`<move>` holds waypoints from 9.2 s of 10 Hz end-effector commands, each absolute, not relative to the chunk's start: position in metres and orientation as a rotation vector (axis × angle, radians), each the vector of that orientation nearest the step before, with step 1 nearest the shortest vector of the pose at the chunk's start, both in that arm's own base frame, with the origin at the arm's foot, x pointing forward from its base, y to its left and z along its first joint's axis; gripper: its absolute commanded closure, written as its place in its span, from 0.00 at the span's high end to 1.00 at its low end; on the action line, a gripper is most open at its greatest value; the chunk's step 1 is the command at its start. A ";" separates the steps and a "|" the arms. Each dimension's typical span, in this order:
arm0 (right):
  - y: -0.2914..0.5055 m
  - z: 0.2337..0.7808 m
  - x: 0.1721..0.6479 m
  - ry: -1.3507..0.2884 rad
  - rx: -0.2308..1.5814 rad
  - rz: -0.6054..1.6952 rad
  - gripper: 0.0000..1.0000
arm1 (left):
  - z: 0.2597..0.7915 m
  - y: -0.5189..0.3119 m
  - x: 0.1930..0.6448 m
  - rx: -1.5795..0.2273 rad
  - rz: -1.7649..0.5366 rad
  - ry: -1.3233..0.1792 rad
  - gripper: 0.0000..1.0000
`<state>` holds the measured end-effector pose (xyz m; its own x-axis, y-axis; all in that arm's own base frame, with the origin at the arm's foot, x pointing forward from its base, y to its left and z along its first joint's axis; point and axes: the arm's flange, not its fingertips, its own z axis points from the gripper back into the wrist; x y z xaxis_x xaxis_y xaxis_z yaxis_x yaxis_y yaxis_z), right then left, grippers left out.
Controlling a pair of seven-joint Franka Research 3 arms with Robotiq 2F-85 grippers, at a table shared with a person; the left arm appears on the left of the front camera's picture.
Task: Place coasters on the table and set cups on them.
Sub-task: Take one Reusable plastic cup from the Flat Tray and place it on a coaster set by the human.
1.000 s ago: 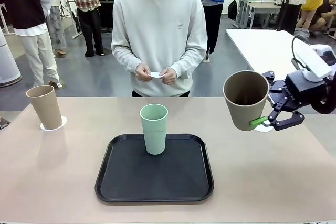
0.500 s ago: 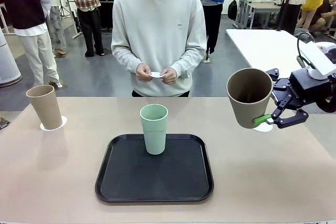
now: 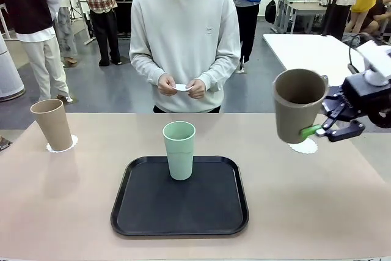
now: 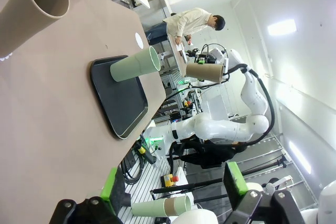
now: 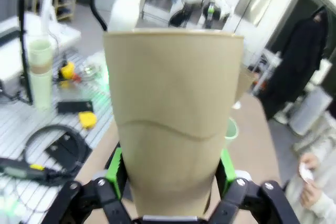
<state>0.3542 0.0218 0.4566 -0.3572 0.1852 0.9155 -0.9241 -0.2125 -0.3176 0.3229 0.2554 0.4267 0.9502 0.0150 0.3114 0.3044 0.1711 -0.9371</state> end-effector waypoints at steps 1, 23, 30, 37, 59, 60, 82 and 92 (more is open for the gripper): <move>-0.035 0.440 0.399 -1.300 1.177 1.527 0.82 | 0.429 0.256 0.322 -1.395 -0.213 -0.279 1.00; -0.100 0.413 0.508 -1.234 1.362 1.352 0.82 | 0.429 0.256 0.322 -1.395 -0.213 -0.279 1.00; -0.139 0.373 0.508 -1.113 0.965 1.150 0.82 | 0.429 0.256 0.322 -1.395 -0.213 -0.279 1.00; -0.147 0.369 0.512 -1.120 0.979 1.183 0.82 | 0.429 0.256 0.322 -1.395 -0.213 -0.279 1.00; -0.144 0.213 0.576 -1.259 1.054 1.117 0.82 | 0.429 0.256 0.322 -1.395 -0.213 -0.279 1.00; -0.145 0.212 0.576 -1.256 1.057 1.114 0.82 | 0.429 0.256 0.322 -1.395 -0.213 -0.279 1.00; -0.153 0.201 0.572 -1.109 1.104 1.076 1.00 | 0.429 0.256 0.322 -1.395 -0.213 -0.279 1.00; -0.193 0.342 0.488 -0.496 0.546 1.180 1.00 | 0.429 0.256 0.322 -1.395 -0.213 -0.279 1.00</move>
